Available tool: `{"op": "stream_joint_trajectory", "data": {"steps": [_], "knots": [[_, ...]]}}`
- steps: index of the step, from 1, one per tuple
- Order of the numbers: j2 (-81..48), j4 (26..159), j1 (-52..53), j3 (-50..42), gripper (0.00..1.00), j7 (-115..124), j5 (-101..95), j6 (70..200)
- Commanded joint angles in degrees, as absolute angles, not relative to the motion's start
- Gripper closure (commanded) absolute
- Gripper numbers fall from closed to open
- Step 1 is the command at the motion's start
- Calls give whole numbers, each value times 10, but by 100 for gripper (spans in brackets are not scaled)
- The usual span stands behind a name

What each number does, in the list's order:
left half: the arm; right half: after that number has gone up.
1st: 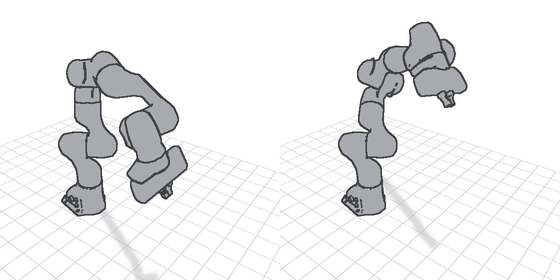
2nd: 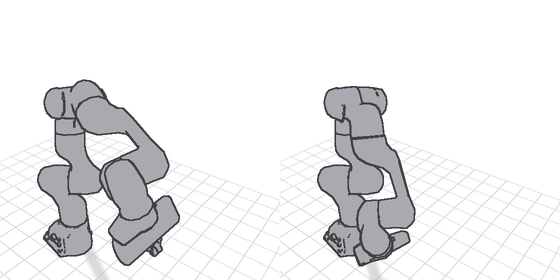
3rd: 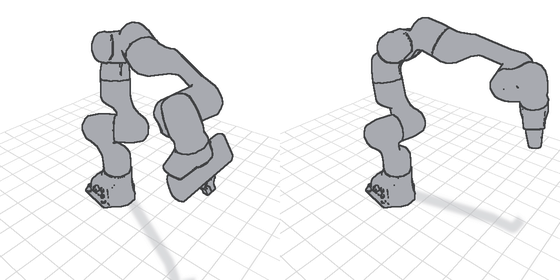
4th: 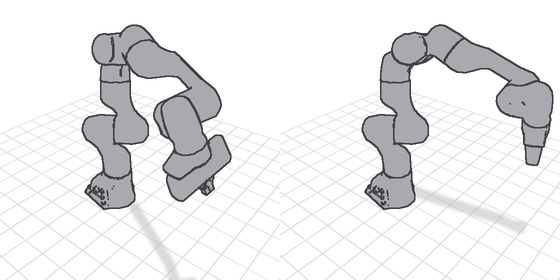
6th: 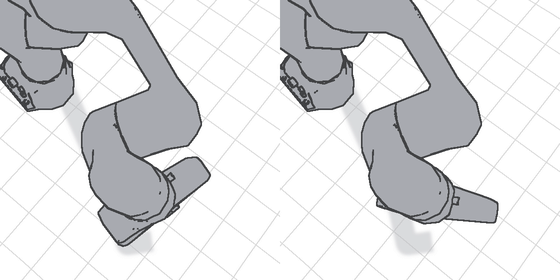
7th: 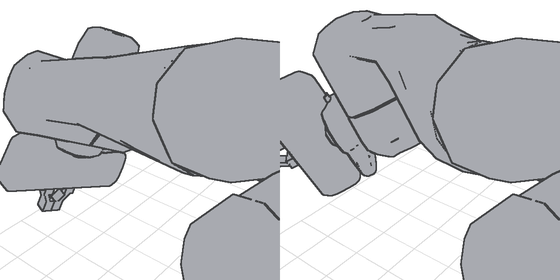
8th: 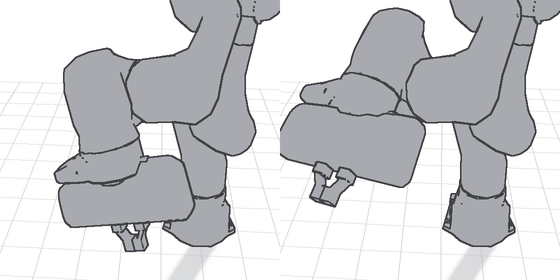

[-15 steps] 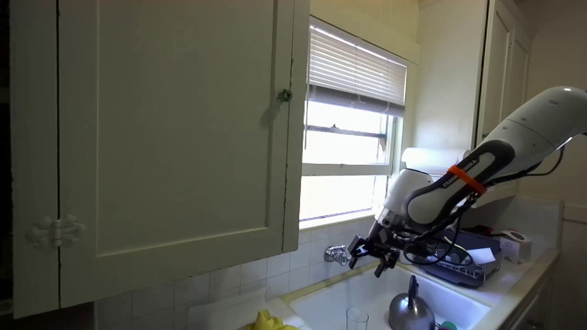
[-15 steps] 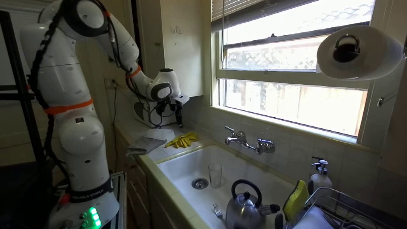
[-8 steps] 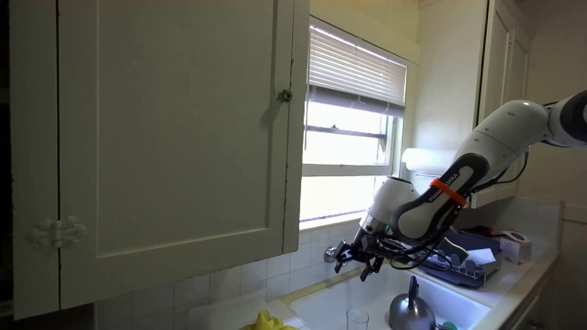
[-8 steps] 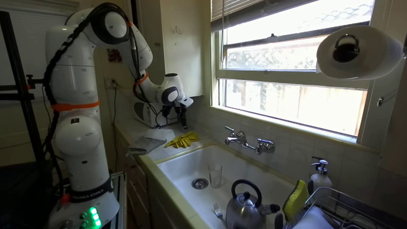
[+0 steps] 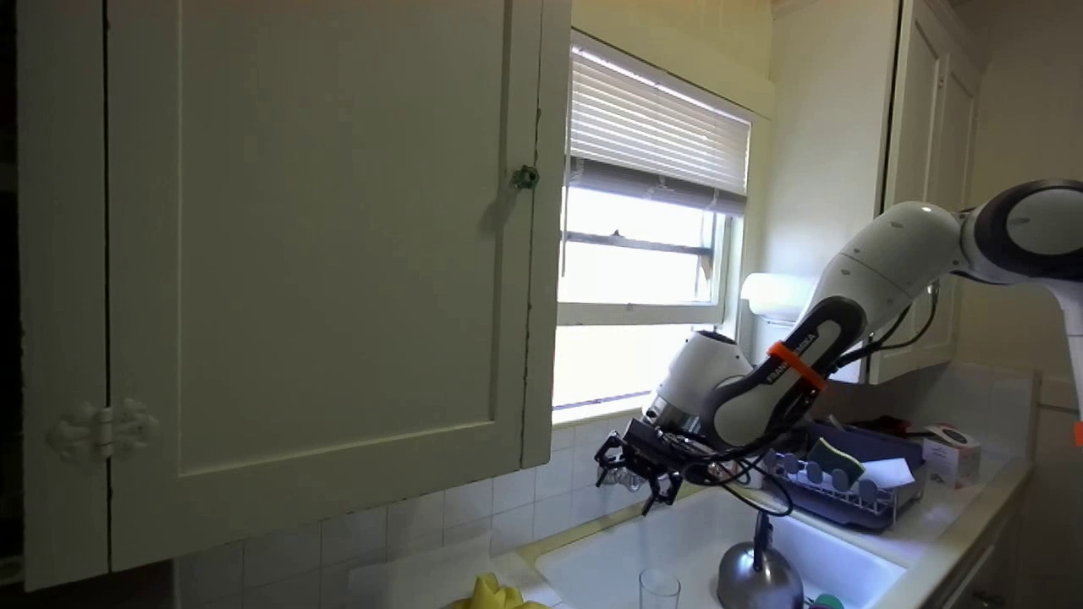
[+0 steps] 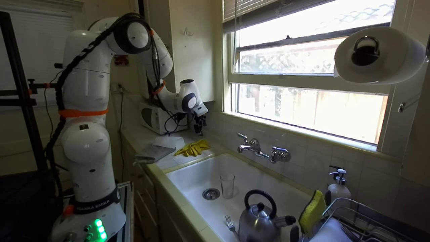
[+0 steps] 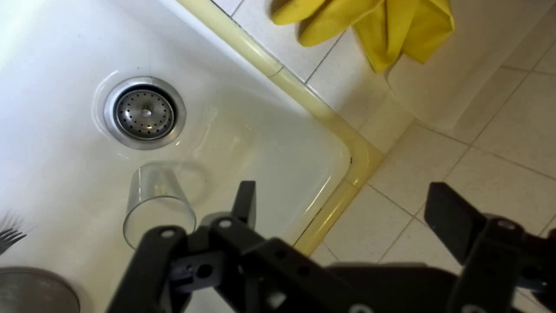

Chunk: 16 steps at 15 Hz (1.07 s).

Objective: Hang one yellow glove on the faucet.

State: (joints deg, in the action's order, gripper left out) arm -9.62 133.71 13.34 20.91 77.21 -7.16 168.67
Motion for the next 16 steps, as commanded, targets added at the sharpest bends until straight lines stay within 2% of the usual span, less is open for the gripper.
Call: {"op": "stream_joint_trajectory", "data": {"steps": [1,6,7,11,13,16], "knots": [[-189,1230,236,120,0,923,-166,1642],[-306,1098,356,61,0,1002,-193,1549],[-254,1159,321,83,0,955,-164,1580],[-305,1108,367,55,0,968,-162,1570],[-335,1077,300,140,0,896,-55,1561],[-382,1007,263,198,0,817,57,1520]]}}
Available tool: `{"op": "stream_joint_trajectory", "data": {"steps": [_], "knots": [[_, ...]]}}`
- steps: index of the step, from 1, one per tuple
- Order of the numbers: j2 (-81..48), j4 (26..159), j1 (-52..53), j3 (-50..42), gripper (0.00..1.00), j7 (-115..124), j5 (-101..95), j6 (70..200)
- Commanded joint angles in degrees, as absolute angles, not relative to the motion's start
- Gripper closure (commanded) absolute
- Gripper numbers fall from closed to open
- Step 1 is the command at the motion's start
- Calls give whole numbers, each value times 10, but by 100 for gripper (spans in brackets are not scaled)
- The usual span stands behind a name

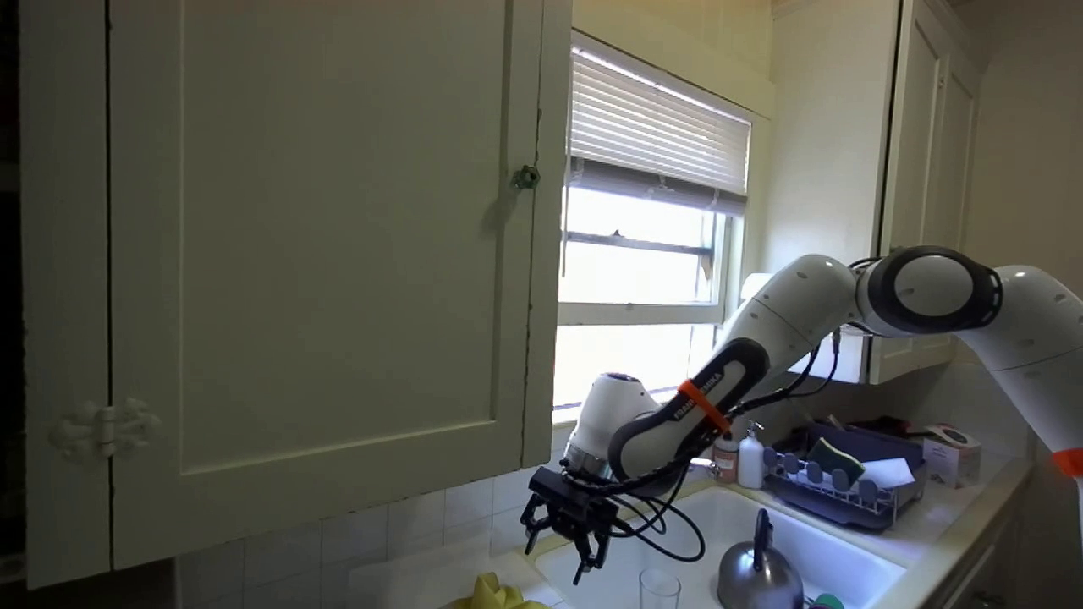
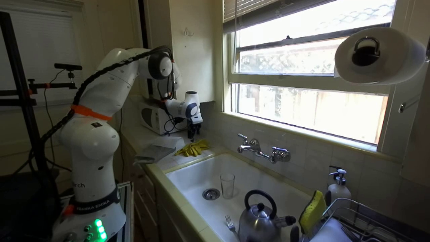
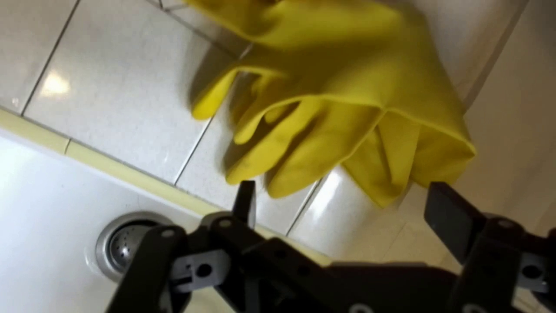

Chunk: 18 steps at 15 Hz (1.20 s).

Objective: Hang one yellow glove on the faucet.

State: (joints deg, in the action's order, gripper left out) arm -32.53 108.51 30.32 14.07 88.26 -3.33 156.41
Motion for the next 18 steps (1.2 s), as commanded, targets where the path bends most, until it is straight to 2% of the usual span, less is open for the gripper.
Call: {"op": "stream_joint_trajectory", "data": {"steps": [1,6,8,9,12,18], "knots": [[-397,975,256,207,0,801,88,1492],[-453,869,275,167,0,792,119,1411],[-476,843,288,150,0,795,107,1420],[-440,888,281,153,0,792,116,1431],[-448,880,283,148,0,791,115,1431],[-516,808,292,134,0,791,113,1488]]}}
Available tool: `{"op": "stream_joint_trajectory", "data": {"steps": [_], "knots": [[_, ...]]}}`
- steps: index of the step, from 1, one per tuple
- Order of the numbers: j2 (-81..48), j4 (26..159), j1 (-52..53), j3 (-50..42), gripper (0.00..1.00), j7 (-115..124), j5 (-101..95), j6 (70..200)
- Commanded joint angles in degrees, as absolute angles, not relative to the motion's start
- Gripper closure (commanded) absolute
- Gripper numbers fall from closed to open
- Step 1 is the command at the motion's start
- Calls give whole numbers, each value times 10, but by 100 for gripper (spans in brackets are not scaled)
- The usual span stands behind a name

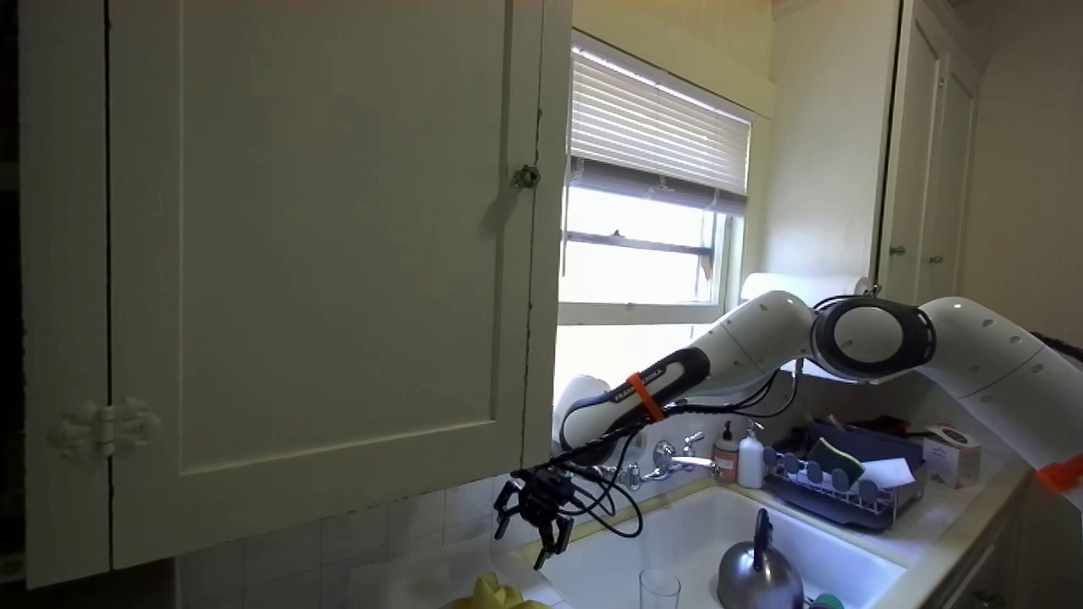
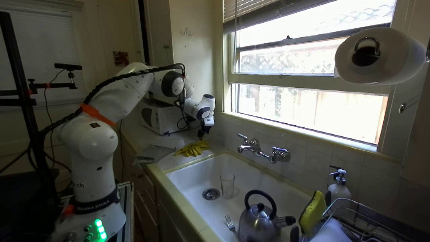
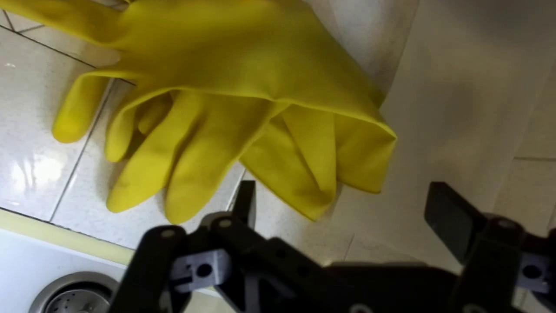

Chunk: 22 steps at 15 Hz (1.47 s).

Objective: Hang one yellow glove on the faucet.

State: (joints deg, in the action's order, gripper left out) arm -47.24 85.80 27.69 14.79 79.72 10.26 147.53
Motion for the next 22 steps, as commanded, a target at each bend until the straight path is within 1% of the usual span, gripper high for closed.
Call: {"op": "stream_joint_trajectory", "data": {"steps": [1,2,3,4,5,6,7,8,9,10,11,12,13,16,19,20,21,22], "knots": [[-528,795,297,127,2,794,108,1487],[-538,782,300,125,7,795,107,1480],[-550,770,305,121,17,796,105,1480],[-559,758,310,118,25,797,102,1478],[-568,748,315,115,24,797,101,1476],[-576,737,320,112,26,798,99,1476],[-582,729,324,111,30,798,99,1476],[-589,718,327,109,29,798,100,1474],[-595,708,330,108,32,798,102,1473],[-601,696,333,107,30,799,102,1475],[-606,685,335,106,33,800,103,1476],[-612,674,337,105,31,801,104,1476],[-618,665,340,102,34,804,103,1474],[-631,642,345,93,34,808,101,1462],[-644,626,351,82,39,816,98,1450],[-649,619,352,80,45,817,98,1445],[-653,614,354,77,63,817,96,1443],[-656,609,355,75,70,818,96,1440]]}}
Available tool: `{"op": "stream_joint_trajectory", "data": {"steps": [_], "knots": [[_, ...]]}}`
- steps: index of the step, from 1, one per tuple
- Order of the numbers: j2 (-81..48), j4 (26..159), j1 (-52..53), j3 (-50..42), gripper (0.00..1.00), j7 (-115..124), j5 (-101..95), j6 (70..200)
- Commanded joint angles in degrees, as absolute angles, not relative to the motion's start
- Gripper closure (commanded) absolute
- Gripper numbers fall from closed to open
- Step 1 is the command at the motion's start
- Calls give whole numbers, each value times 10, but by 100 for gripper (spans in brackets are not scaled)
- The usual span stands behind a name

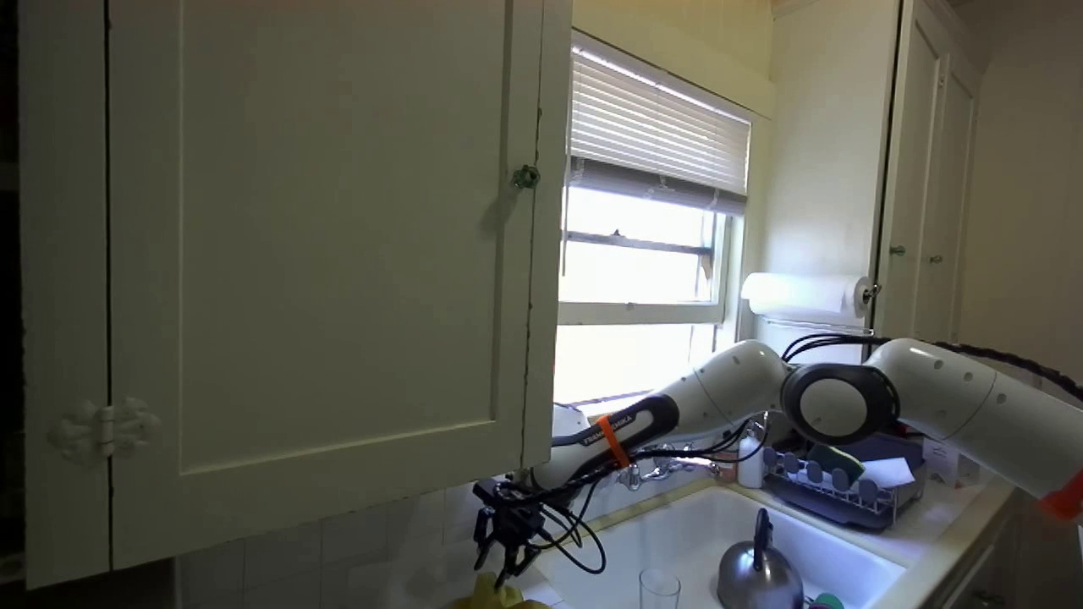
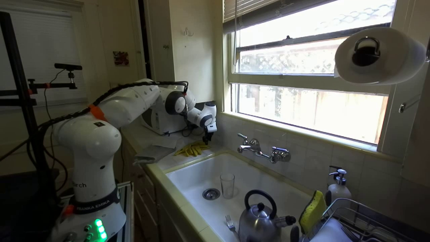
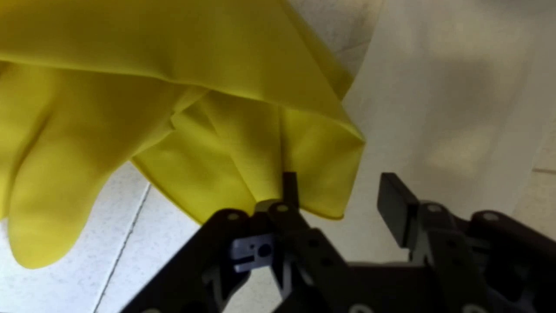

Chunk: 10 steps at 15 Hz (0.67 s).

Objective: Hang one yellow glove on the faucet.

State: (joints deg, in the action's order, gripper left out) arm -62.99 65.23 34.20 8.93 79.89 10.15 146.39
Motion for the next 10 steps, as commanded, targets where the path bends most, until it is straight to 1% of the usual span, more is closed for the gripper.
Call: {"op": "stream_joint_trajectory", "data": {"steps": [1,2,4,6,10], "knots": [[-660,604,357,73,78,819,96,1437],[-664,599,358,71,88,820,96,1435],[-668,591,362,69,99,823,95,1432],[-663,594,366,66,100,827,95,1432],[-609,657,364,75,100,825,101,1420]]}}
